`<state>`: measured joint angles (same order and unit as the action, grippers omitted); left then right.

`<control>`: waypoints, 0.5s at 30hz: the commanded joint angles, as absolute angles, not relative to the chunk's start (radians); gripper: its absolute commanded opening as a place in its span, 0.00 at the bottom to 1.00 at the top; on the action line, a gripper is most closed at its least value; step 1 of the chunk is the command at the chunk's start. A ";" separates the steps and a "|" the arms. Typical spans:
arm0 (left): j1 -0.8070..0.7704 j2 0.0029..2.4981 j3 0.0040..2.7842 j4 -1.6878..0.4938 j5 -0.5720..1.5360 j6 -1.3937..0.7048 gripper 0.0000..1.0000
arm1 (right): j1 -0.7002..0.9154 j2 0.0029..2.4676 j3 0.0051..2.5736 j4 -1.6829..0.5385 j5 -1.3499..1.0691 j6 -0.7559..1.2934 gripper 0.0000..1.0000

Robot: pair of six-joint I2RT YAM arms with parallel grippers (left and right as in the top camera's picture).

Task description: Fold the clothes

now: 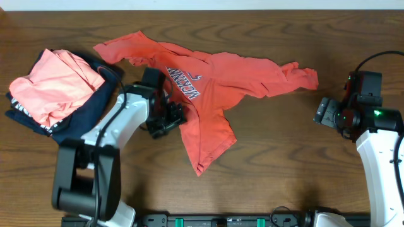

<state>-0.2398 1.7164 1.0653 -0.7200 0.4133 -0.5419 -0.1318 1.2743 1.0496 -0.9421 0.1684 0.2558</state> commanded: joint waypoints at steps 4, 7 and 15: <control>-0.379 1.713 1.065 -0.645 0.315 -0.474 0.66 | -0.139 1.270 1.052 -0.944 0.167 0.246 0.89; -0.461 1.734 1.065 -0.624 0.191 -0.467 0.61 | -0.139 1.270 1.052 -0.944 0.167 0.246 0.89; -0.556 1.815 1.064 -0.618 0.025 -0.468 0.48 | -0.139 1.270 1.052 -0.952 0.167 0.246 0.90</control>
